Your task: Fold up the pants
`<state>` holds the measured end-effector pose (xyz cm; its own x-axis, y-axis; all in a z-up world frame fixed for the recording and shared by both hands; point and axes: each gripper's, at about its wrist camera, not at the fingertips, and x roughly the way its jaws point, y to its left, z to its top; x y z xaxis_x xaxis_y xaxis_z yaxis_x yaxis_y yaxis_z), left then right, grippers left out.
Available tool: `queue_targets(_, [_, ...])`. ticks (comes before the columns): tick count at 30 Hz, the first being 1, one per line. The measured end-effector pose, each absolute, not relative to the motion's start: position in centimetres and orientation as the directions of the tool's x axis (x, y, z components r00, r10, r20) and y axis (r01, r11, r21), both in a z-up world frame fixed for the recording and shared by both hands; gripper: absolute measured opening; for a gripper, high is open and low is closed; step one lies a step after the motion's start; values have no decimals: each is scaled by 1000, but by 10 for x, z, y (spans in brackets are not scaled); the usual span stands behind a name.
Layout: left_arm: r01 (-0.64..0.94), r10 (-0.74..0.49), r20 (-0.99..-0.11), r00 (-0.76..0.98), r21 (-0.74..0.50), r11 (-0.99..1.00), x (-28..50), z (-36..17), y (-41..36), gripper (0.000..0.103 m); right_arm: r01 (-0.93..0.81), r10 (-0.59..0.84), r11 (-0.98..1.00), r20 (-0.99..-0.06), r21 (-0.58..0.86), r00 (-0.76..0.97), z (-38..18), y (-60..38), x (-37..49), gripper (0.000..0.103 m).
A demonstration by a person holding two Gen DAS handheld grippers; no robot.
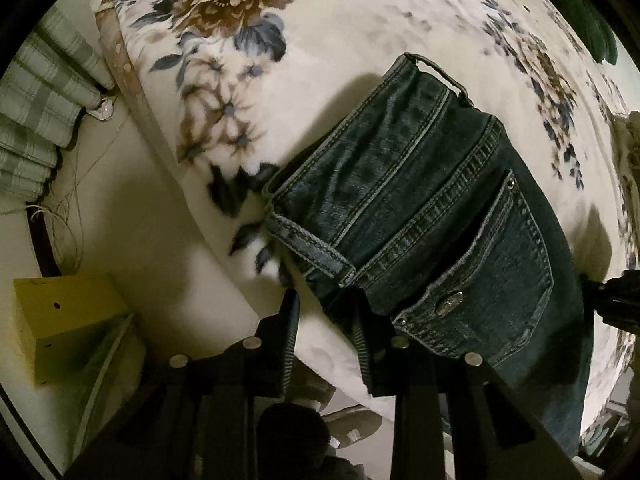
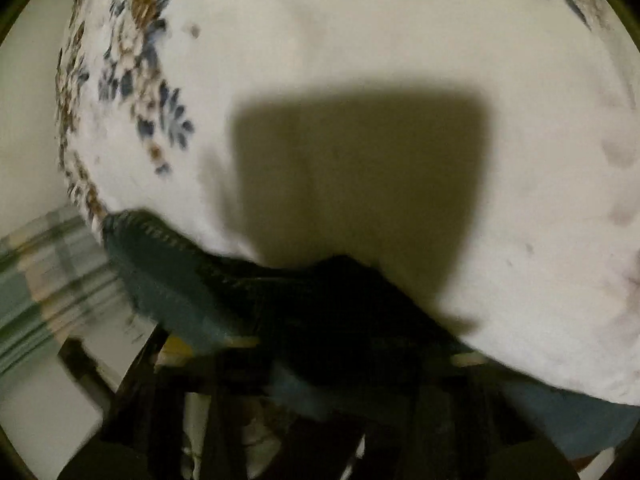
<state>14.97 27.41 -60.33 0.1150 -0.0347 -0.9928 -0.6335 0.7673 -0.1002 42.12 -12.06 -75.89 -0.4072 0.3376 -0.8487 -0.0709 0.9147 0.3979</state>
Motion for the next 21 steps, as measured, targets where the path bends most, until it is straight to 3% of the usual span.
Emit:
queue_targets(4, [-631,-51,-991,121,-116,767,150,-603,275,25,20,393,915,-881,402,-265,-719,-151,434,7])
queue_targets(6, [-621,-54,-991,123,-119,774,148,-607,281,27,91,449,893,-855,441,-261,-712,-165,438,7])
queue_targets(12, [-621,-72,-992,99,-118,775,142,-603,287,26,241,530,847,-786,474,-319,-747,-191,443,12])
queue_targets(16, [-643,-63,-991,118,-125,756,131,-582,294,27,292,643,762,-728,578,-238,-725,-229,452,53])
queue_targets(21, [-690,-133,-974,181,-222,689,134,-581,307,48,257,591,800,-787,543,-177,-686,-283,414,62])
